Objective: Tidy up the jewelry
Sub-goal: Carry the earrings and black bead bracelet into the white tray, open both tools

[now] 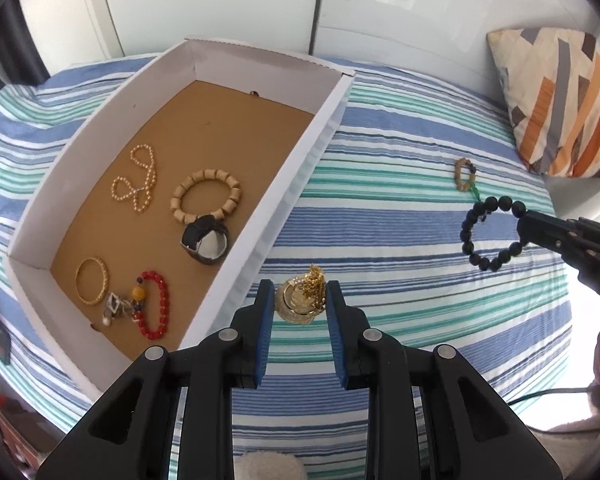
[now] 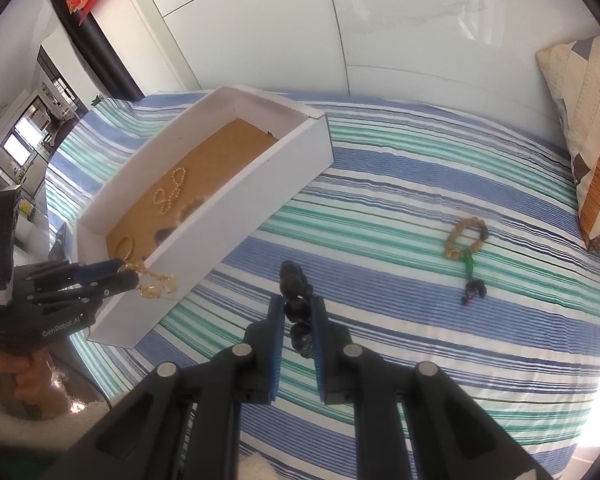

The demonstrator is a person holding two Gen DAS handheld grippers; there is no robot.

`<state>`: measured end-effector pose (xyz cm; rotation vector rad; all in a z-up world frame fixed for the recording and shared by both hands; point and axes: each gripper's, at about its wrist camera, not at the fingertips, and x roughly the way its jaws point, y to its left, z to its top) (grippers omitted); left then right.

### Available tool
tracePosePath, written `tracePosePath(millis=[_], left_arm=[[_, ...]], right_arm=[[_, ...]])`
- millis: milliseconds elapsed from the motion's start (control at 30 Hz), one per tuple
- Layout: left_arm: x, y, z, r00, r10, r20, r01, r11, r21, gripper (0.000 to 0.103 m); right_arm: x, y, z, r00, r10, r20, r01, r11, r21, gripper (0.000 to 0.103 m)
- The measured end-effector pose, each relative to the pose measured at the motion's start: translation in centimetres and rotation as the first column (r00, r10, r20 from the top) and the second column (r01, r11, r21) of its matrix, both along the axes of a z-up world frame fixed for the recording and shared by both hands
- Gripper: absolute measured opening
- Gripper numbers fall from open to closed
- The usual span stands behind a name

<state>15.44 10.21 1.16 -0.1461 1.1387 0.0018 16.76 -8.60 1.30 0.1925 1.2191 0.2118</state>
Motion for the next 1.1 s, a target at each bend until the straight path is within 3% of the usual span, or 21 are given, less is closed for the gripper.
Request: tracePosePath(millis=[367,700,1100], left_arm=[[-0.9,3.7,3.8,0.994,0.098,0.044,-0.093,0.991,-0.098,0.025],[-1.5,6.6,4.6,0.984,0.172,0.040,-0.166,0.977,-0.132,0.025],[-1.2,13.6,5.4,0.943,0.328,0.059,-0.315,0.936,-0.159,0.025]], right_arm=[[3.8,3.8,2.5,0.989,0.133,0.072,-0.134,0.991,0.021,0.013],[7.5,7.4,4.5,0.961,0.226,0.157,-0.234,0.972,0.032,0.013],[12.6,11.2,6.8,0.910,0.323,0.262,-0.331,0.943,-0.011,0.013]])
